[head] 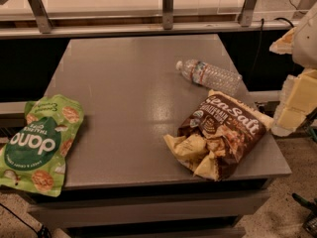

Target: Move brown chip bag near green rice chip bag

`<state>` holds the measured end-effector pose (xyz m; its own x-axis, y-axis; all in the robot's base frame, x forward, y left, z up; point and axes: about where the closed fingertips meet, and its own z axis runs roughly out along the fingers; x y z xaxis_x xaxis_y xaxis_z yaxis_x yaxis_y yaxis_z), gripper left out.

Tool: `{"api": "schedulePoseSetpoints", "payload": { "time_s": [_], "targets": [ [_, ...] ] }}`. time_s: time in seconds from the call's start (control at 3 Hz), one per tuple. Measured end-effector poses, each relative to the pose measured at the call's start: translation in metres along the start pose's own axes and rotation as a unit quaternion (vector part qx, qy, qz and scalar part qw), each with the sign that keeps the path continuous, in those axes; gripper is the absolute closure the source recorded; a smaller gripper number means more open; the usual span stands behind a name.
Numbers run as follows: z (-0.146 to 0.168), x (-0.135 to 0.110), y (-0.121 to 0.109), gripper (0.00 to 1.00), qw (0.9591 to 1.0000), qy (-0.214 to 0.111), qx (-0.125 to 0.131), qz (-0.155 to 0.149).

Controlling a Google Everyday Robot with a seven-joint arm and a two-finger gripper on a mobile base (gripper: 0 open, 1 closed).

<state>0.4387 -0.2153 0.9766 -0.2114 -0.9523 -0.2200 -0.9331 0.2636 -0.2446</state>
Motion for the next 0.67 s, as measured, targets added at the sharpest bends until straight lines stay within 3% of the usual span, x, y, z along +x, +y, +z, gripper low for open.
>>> {"api": "schedulePoseSetpoints", "payload": {
  "time_s": [0.33, 0.67],
  "targets": [
    [0.000, 0.000, 0.000, 0.00, 1.0000, -0.001, 0.000, 0.000],
    [0.017, -0.010, 0.006, 0.00, 0.9988, -0.042, -0.019, -0.017]
  ]
}}
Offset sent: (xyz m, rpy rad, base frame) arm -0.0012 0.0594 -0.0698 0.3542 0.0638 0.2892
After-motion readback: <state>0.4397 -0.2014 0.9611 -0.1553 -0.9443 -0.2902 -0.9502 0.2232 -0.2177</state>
